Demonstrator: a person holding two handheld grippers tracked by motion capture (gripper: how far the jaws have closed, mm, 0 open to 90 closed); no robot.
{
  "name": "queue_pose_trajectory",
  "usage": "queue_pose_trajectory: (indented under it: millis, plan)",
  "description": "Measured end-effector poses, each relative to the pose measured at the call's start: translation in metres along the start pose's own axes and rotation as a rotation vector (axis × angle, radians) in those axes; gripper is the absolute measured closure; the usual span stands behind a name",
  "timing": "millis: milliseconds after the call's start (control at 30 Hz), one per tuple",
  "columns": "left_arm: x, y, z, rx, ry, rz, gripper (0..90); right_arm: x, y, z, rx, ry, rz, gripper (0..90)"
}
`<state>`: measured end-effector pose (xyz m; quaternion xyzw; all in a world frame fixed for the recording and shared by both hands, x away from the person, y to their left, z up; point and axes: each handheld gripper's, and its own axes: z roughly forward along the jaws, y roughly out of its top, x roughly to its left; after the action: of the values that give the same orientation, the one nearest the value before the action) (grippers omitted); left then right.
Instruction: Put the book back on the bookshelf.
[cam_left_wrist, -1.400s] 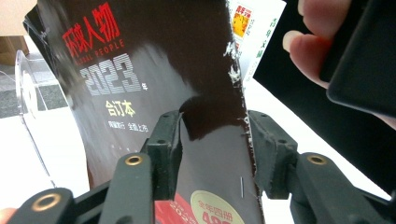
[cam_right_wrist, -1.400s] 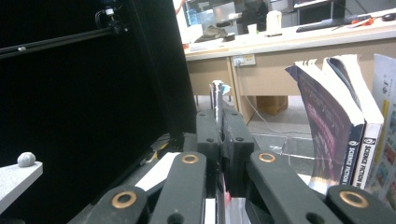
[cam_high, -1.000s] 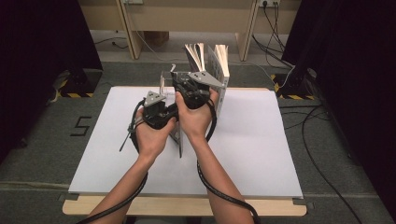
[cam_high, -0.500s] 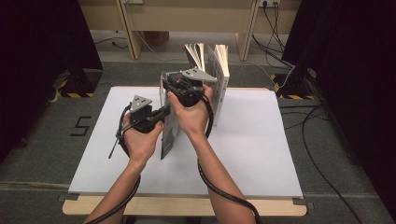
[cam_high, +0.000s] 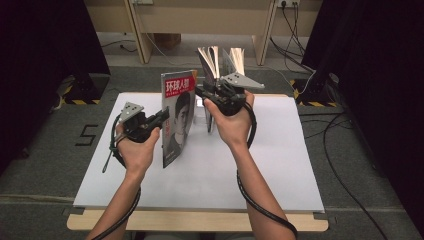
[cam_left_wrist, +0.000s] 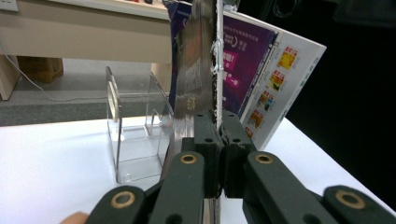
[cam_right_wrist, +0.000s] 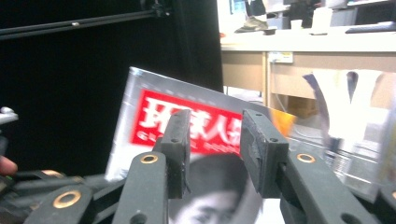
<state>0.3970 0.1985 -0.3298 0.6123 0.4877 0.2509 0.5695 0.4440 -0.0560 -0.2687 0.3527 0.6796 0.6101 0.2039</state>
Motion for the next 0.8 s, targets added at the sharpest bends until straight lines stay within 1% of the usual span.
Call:
queue_pose_trajectory:
  millis: [33,67,100,167,267,300,367,433,467,633,733,800]
  plan:
    - [0.0,0.0,0.0,0.0,0.0,0.0,87.2,-0.002,0.0,-0.001,0.001,-0.004,-0.006,63.5]
    - [0.001,0.001,-0.003,-0.013,0.005,0.003,87.2,-0.005,-0.001,-0.004,0.009,-0.008,-0.004,63.5]
    - [0.001,0.002,-0.004,-0.017,0.008,0.002,87.2,-0.007,-0.002,-0.006,0.016,-0.014,-0.019,63.5]
    - [0.003,0.004,-0.005,-0.026,0.008,0.002,87.2,-0.011,-0.003,-0.012,0.022,-0.026,-0.027,63.5]
    - [0.005,0.005,-0.005,-0.034,0.009,0.004,87.2,-0.02,-0.004,-0.023,0.018,-0.037,-0.042,63.3]
    - [0.007,0.005,-0.005,-0.039,0.012,0.002,87.2,-0.022,-0.005,-0.026,0.018,-0.041,-0.04,63.2]
    - [0.008,0.005,-0.005,-0.04,0.011,0.0,87.2,-0.028,-0.008,-0.034,0.013,-0.049,-0.039,63.0]
    - [0.009,0.004,-0.005,-0.051,0.009,-0.004,87.2,-0.032,-0.011,-0.041,0.007,-0.054,-0.051,62.5]
    - [0.01,0.004,-0.005,-0.052,0.009,-0.002,87.2,-0.033,-0.013,-0.044,0.009,-0.054,-0.05,62.1]
    - [0.011,0.005,-0.004,-0.07,0.007,-0.003,87.2,-0.043,-0.025,-0.056,0.024,-0.072,-0.083,60.7]
    - [0.012,0.006,-0.004,-0.082,0.007,0.003,87.2,-0.048,-0.031,-0.061,0.029,-0.081,-0.089,60.5]
    - [0.012,0.007,-0.004,-0.091,0.009,0.003,87.2,-0.05,-0.035,-0.064,0.031,-0.085,-0.082,60.4]
